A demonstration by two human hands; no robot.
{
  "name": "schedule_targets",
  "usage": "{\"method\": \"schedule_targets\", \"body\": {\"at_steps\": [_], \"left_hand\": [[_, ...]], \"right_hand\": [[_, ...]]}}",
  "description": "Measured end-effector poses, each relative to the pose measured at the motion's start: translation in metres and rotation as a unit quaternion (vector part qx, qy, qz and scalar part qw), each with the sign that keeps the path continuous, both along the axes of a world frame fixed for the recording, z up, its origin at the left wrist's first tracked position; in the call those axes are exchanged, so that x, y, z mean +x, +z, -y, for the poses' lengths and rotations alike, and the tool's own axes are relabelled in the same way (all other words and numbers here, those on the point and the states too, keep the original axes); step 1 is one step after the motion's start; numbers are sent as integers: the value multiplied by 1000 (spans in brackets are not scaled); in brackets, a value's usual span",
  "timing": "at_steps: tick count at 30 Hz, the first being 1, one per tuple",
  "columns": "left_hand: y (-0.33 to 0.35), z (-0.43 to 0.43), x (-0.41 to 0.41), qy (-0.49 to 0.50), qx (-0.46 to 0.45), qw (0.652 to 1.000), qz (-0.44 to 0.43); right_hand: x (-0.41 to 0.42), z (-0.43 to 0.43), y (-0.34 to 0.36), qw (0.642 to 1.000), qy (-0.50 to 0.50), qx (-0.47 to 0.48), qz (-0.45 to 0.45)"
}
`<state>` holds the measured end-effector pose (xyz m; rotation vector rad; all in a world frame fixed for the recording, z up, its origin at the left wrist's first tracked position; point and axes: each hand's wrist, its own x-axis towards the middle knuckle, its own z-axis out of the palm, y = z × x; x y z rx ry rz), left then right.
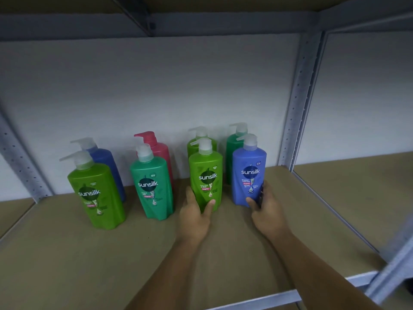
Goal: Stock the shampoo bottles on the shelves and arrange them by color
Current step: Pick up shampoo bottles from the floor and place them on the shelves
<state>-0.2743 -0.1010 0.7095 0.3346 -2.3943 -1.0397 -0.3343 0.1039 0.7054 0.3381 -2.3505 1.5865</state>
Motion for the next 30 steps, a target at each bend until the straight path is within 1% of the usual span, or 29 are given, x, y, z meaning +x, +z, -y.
{"method": "schedule_targets", "body": {"at_steps": [5, 10, 14, 16, 18, 20, 22, 24, 27, 30], "left_hand": [[-3, -1, -4, 13, -27, 999, 33], [-7, 1, -7, 16, -36, 998, 45], [-5, -2, -5, 19, -41, 997, 56], [-2, -2, 2, 23, -57, 994, 88], [1, -2, 16, 4, -88, 989, 122], [8, -2, 41, -35, -109, 981, 157], [10, -1, 70, -85, -136, 974, 158], [11, 1, 104, -129, -177, 962, 162], [8, 5, 159, -171, -203, 951, 157], [4, 8, 219, -193, -214, 947, 144]], "right_hand": [[0, 1, -1, 1000, -14, 27, 6], [0, 4, -1, 998, -23, 53, 16], [-3, 7, -5, 994, -45, 99, 25], [3, 7, -2, 987, -48, 141, 55], [18, 4, 1, 974, -37, 207, 78], [45, 2, 6, 952, -6, 292, 93], [74, 0, 8, 931, 47, 356, 73], [109, 0, 12, 909, 103, 402, 40], [162, -2, 13, 872, 159, 462, -7], [220, -5, 10, 859, 198, 472, -11]]}}
